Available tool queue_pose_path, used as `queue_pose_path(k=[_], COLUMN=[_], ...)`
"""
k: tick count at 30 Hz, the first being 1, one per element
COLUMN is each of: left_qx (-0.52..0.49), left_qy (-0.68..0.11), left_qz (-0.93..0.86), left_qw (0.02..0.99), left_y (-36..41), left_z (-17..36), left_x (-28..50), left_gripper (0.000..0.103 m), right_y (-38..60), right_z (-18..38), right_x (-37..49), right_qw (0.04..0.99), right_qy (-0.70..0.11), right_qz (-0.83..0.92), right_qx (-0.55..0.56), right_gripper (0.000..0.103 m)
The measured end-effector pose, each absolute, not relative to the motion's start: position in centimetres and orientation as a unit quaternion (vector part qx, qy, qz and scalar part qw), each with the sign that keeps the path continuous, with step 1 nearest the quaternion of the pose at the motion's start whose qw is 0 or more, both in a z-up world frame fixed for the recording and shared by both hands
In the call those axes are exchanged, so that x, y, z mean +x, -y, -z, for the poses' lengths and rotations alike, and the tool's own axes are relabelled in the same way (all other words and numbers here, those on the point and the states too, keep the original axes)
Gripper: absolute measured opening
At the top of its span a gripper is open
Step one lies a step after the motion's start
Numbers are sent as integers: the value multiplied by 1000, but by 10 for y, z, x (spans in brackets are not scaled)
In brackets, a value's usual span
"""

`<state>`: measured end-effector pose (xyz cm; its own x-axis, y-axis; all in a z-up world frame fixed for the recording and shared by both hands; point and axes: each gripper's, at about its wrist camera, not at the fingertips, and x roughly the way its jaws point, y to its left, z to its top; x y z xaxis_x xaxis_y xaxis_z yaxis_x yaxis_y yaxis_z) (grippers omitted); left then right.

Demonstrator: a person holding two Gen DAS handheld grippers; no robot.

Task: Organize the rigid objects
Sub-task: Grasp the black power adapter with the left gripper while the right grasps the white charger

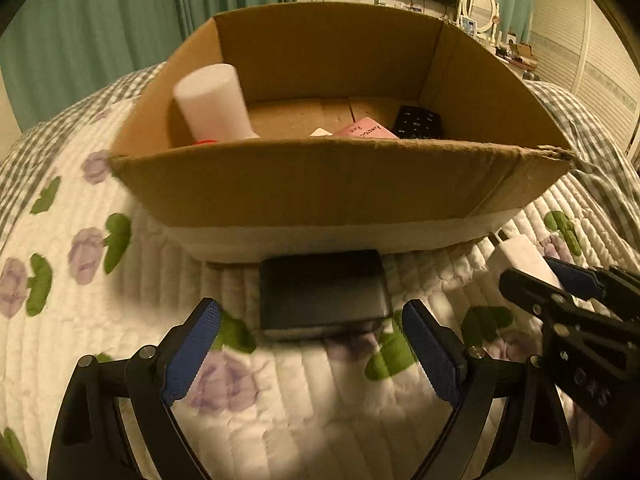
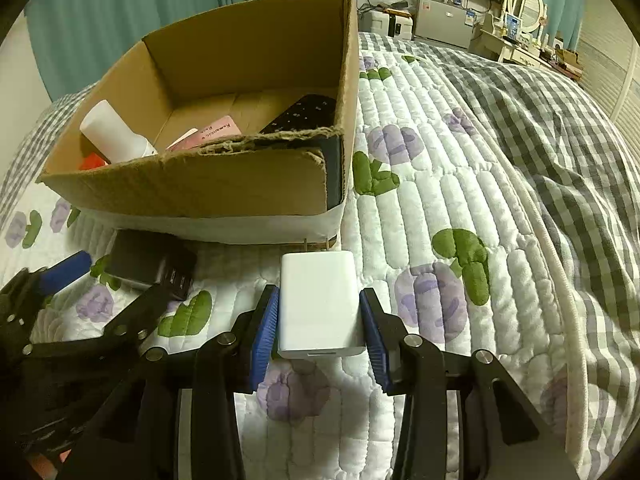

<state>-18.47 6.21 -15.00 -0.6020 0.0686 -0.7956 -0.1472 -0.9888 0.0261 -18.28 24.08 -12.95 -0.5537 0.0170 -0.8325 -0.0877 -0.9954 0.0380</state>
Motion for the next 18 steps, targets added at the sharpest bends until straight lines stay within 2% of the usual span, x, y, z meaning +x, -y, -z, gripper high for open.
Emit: queue_pose_path(k=[2, 5, 6, 18], left_qx=[-444, -455, -458, -452], left_qy=[-50, -53, -53, -45], left_qz=[-893, -886, -884, -888], left_qw=[60, 69, 74, 72], left_y=[-64, -66, -67, -57], left_z=[155, 161, 163, 144], left_x=[-190, -196, -196, -164], left_gripper=[91, 72, 71, 70], right_y=[-237, -236, -235, -235], right_z=[131, 129, 129, 126], right_x=[-177, -175, -176, -166], right_qw=[30, 25, 25, 30], right_qy=[-38, -35, -33, -35], right_qz=[-882, -885, -885, -889], right_qx=[-468, -464, -464, -456], right_gripper=[40, 40, 40, 40])
